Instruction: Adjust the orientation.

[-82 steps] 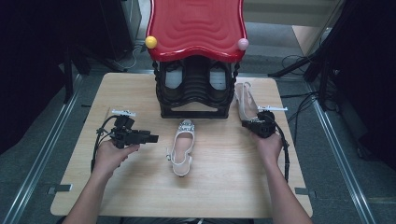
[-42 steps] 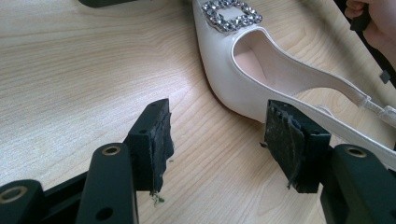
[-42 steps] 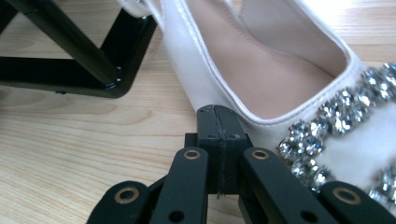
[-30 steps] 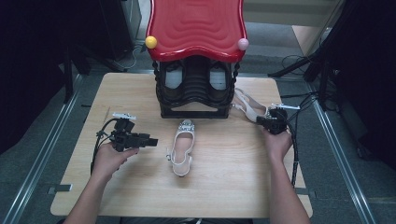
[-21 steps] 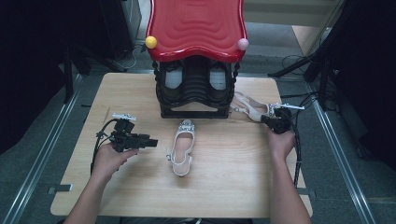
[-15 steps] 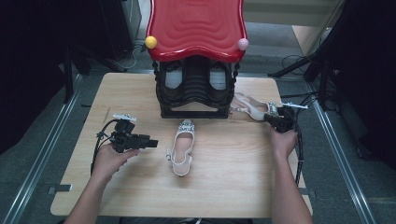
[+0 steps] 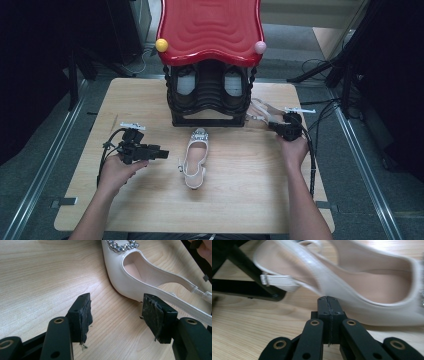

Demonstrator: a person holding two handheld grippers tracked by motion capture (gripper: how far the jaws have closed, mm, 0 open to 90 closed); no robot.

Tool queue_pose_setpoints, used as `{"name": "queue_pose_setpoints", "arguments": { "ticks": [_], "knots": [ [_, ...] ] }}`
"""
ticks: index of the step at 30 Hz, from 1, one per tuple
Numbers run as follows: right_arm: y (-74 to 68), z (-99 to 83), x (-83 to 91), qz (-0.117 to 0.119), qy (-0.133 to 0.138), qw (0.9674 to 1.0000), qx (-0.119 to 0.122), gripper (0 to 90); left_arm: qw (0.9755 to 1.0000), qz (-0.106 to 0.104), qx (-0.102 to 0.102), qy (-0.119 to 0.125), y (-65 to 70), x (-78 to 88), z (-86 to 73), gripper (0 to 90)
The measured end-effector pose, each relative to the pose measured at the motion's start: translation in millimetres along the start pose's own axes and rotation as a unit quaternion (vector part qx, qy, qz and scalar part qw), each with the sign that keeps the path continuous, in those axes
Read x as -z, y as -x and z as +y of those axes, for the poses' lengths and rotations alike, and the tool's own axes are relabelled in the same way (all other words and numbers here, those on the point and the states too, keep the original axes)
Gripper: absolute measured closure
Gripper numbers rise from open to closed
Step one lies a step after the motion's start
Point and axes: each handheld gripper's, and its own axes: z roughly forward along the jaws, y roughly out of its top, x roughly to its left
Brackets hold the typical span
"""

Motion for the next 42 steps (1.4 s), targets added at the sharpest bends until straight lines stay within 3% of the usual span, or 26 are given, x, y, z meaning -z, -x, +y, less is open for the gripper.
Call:
{"name": "queue_pose_setpoints", "arguments": {
  "ticks": [7,11,13,16,19,42],
  "knots": [
    [-17.9,0.3,-23.5,0.014,-0.027,0.9993,0.023,90.0,1.0000,0.005,0.008,0.003,-2.2,6.0,-6.7,40.8],
    [-24.2,2.1,-34.3,-0.002,-0.028,0.9993,0.023,90.0,0.9998,0.009,0.014,0.006,-2.9,9.5,-11.2,40.7],
    [-20.8,2.8,-36.0,-0.012,-0.023,0.9996,0.014,90.0,0.9997,0.012,0.018,0.007,-3.5,11.1,-13.5,40.7],
    [-11.7,3.8,-36.1,0.009,-0.022,0.9996,-0.013,90.0,0.9996,0.013,0.021,0.009,-5.2,14.1,-15.7,40.7],
    [-12.5,4.0,-36.8,-0.005,-0.021,0.9998,-0.001,90.0,0.9996,0.014,0.023,0.013,-5.8,16.2,-16.5,40.7],
    [28.9,-6.3,-12.5,-0.020,-0.016,0.9984,-0.050,90.0,0.9999,0.000,0.010,0.005,-5.1,6.1,-5.3,40.6]
  ]
}}
